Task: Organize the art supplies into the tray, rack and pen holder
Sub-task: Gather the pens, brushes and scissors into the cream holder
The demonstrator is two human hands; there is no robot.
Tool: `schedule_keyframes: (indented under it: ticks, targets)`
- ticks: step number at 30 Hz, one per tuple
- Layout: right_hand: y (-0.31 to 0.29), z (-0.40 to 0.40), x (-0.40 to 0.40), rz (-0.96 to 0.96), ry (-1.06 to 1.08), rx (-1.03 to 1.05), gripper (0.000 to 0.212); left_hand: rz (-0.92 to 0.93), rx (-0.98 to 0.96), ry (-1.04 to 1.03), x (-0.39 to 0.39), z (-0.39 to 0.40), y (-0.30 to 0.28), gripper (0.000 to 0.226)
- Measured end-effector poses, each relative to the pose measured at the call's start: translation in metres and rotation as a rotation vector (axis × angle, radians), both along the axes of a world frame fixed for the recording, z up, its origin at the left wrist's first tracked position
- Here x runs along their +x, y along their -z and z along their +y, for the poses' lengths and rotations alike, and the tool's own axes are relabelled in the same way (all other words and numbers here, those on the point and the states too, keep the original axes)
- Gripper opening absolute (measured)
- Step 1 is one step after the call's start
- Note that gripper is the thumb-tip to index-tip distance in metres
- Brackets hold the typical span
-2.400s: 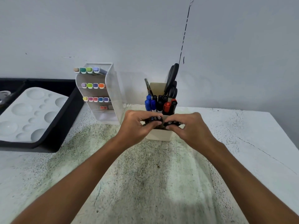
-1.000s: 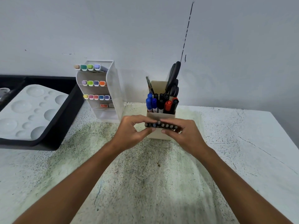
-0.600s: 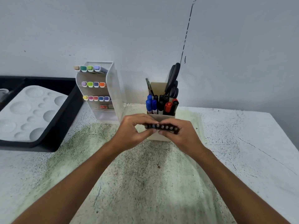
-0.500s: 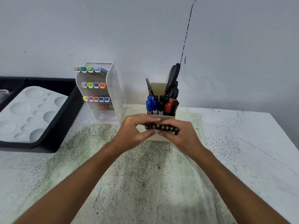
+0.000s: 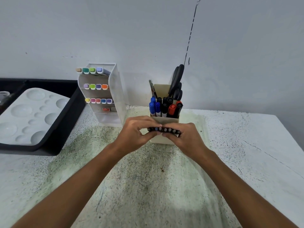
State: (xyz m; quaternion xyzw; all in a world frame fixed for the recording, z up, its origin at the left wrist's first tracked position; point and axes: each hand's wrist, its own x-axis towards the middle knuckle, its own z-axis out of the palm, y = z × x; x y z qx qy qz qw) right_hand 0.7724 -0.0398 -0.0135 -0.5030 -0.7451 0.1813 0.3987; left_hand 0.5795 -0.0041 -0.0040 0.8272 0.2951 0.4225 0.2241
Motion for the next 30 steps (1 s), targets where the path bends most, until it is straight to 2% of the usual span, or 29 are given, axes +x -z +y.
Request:
schedule_keyframes:
  ticks: [6,9,13,17,19,21,24,26,30]
  targets:
    - [-0.002,-0.001,0.003,0.099,-0.023,-0.150,0.039,-0.033,-0.168,0.005,0.000,0.001,0.001,0.027]
    - [-0.003,-0.005,0.004,0.142,-0.033,-0.150,0.053,-0.030,-0.163,-0.020,-0.002,0.000,0.002,0.044]
    - [0.001,-0.014,0.007,0.104,0.041,0.009,0.077,-0.074,-0.126,-0.114,-0.006,-0.004,0.010,0.061]
    - [0.016,-0.022,0.011,0.113,0.191,0.174,0.071,-0.165,-0.198,-0.172,-0.008,-0.009,0.022,0.070]
    - [0.027,-0.022,0.012,0.142,0.237,0.108,0.072,-0.198,-0.341,-0.169,-0.006,-0.011,0.031,0.082]
    - [0.034,-0.022,0.009,0.192,0.245,-0.072,0.080,-0.217,-0.485,-0.159,0.000,-0.012,0.040,0.090]
    - [0.041,-0.022,0.001,0.404,0.186,-0.294,0.090,-0.292,-0.611,-0.149,0.008,-0.013,0.050,0.082]
    - [0.045,-0.018,-0.003,0.515,0.168,-0.312,0.086,-0.339,-0.632,-0.168,0.011,-0.012,0.054,0.073]
    - [0.046,-0.014,-0.006,0.565,0.230,-0.295,0.081,-0.379,-0.656,-0.180,0.013,-0.011,0.054,0.069]
